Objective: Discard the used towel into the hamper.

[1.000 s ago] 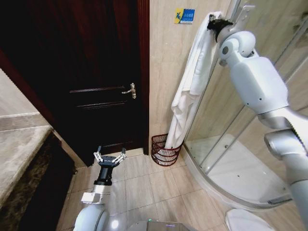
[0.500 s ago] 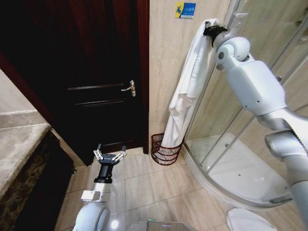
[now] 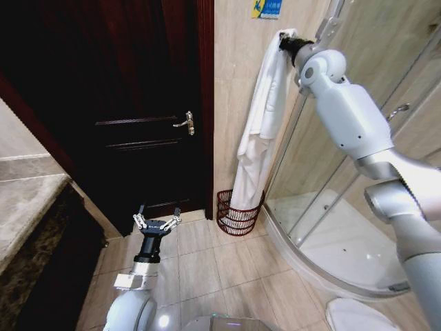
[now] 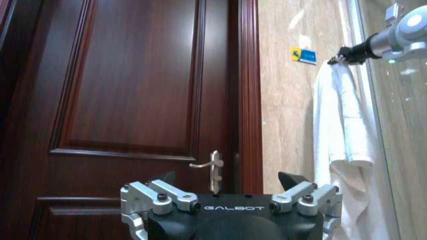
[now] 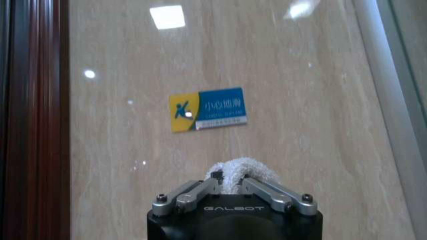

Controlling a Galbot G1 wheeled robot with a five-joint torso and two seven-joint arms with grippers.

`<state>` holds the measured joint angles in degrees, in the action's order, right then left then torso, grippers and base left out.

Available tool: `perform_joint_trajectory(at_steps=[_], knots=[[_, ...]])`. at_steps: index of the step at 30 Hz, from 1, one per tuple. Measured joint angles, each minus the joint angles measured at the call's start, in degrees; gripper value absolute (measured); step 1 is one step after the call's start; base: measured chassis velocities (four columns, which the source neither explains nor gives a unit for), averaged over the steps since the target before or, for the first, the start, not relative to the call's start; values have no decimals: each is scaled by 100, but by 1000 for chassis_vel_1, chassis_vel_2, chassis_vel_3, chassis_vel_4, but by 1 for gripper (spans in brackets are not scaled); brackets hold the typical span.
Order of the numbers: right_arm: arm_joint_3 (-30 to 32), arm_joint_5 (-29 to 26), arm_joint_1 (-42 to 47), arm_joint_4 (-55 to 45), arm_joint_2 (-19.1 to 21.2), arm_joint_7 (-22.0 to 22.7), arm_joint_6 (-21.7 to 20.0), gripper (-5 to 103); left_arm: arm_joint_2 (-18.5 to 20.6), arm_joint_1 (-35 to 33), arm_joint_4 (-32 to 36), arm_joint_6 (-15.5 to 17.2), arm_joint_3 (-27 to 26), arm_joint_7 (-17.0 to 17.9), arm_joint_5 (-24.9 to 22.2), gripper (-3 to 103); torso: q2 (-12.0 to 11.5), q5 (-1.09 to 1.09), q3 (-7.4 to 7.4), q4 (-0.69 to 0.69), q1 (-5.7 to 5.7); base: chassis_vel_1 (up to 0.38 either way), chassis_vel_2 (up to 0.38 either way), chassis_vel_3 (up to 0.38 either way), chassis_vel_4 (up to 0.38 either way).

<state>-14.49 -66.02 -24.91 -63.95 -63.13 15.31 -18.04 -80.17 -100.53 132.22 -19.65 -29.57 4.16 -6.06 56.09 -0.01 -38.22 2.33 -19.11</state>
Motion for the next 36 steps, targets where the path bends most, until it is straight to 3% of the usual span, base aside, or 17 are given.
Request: perform_joint_trajectory(at_steps=[3,11,17,36], knots=[[23,-128,-30,-53,82,41,-311,2,40,-33,41,-9,3,-5,14,100,-117,1,65,-1,52,0,0,0,0],[42,-228,49,-52,168,-5,-389,2,9,-60,-1,-95,47,-16,86,100,-310,1,172,-2,139,0,0,0,0],[132,-166,247,-134,128,47,-257,2,172,-58,61,-61,-8,-17,44,100,-480,0,268,-1,213,0,0,0,0],[314,482,533,346,-138,-147,223,2,161,-71,-55,-97,12,-32,67,100,-965,0,544,-1,421,0,0,0,0]])
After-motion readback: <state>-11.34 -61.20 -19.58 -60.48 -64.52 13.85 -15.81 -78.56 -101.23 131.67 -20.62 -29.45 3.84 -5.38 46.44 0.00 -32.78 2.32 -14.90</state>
